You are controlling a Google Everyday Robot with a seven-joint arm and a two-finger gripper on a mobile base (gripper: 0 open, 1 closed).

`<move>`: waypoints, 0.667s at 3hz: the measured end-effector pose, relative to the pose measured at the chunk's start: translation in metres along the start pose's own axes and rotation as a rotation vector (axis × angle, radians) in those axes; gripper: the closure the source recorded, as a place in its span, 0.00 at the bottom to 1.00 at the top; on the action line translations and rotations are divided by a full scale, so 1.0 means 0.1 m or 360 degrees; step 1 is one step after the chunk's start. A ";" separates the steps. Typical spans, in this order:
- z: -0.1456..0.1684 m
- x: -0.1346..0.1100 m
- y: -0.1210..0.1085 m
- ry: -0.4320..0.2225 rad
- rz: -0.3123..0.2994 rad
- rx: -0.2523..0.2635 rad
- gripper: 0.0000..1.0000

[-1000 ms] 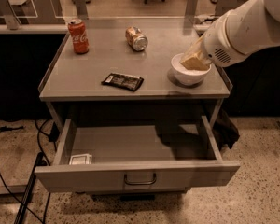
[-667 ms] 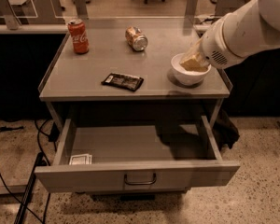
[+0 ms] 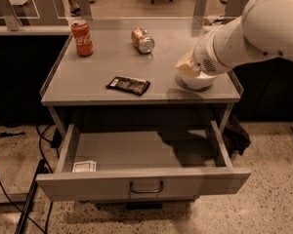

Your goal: Place rxbar chocolate into top drawer

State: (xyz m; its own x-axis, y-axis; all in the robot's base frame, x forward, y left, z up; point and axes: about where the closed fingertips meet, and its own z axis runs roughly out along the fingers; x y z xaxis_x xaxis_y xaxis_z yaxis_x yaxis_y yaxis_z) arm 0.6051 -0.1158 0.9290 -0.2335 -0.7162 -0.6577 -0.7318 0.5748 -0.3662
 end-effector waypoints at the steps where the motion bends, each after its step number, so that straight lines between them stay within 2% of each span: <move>1: 0.24 -0.09 0.02 -0.0048 0.0026 -0.0028 1.00; 2: 0.42 -0.21 0.09 -0.0078 0.0065 -0.0086 1.00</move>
Offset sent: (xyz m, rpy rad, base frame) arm 0.0382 0.0576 -0.0275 0.1233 0.0636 0.0404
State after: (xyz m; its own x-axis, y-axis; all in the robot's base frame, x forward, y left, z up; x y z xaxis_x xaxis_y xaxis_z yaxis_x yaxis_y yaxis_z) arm 0.6304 -0.0795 0.9118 -0.2331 -0.6717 -0.7032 -0.7561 0.5800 -0.3033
